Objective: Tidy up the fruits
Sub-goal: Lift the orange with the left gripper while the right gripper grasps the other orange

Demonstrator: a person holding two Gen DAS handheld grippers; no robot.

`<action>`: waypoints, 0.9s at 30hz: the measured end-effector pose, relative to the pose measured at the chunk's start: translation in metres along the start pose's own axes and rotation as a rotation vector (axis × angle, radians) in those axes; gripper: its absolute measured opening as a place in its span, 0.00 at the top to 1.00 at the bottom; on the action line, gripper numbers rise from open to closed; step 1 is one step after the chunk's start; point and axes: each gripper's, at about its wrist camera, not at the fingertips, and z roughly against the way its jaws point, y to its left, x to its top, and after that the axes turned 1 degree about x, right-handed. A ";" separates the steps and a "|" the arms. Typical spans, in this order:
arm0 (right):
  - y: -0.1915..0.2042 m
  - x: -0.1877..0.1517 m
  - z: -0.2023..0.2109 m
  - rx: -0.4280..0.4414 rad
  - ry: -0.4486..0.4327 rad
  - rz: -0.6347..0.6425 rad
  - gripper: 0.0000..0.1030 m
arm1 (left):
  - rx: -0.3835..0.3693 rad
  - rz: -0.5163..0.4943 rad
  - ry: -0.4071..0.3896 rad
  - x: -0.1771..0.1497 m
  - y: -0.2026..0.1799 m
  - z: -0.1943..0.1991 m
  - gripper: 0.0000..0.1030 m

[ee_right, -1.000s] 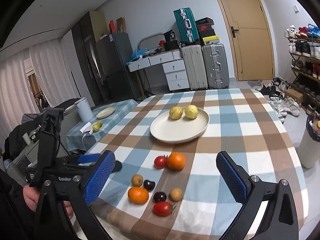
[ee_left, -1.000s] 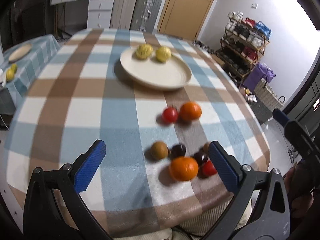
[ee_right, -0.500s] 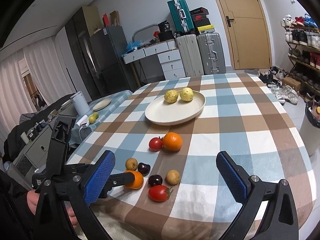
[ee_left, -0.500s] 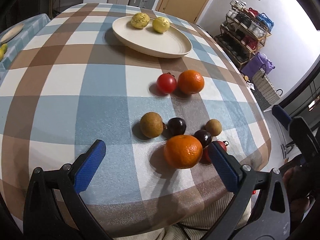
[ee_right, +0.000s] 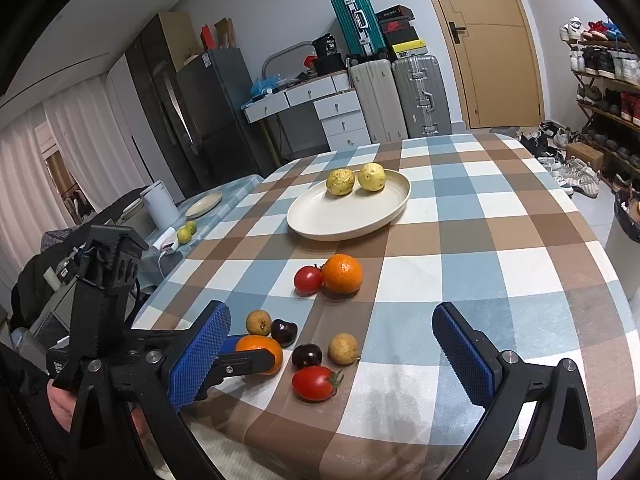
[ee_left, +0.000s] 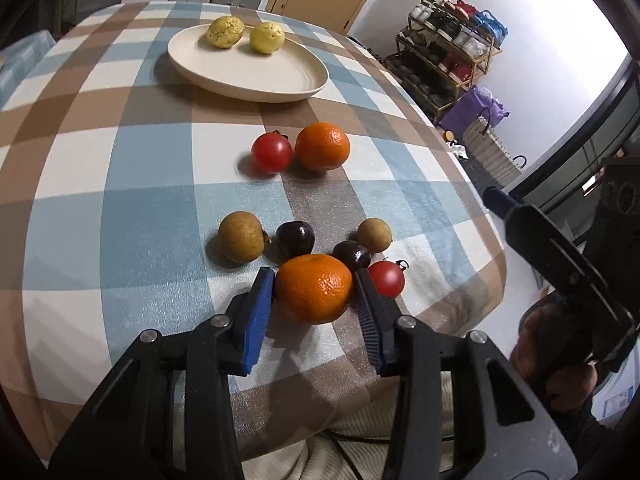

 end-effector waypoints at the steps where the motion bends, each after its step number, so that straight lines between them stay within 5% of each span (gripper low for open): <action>1: 0.000 0.000 -0.001 0.000 0.004 -0.001 0.00 | -0.005 0.000 -0.002 0.000 0.001 0.001 0.64; 13: -0.022 0.013 -0.046 0.097 0.103 -0.090 0.00 | -0.009 -0.017 -0.116 0.027 0.025 0.048 0.64; 27: -0.041 0.032 -0.113 0.213 0.207 -0.194 0.00 | 0.008 0.034 -0.119 0.053 0.050 0.040 0.64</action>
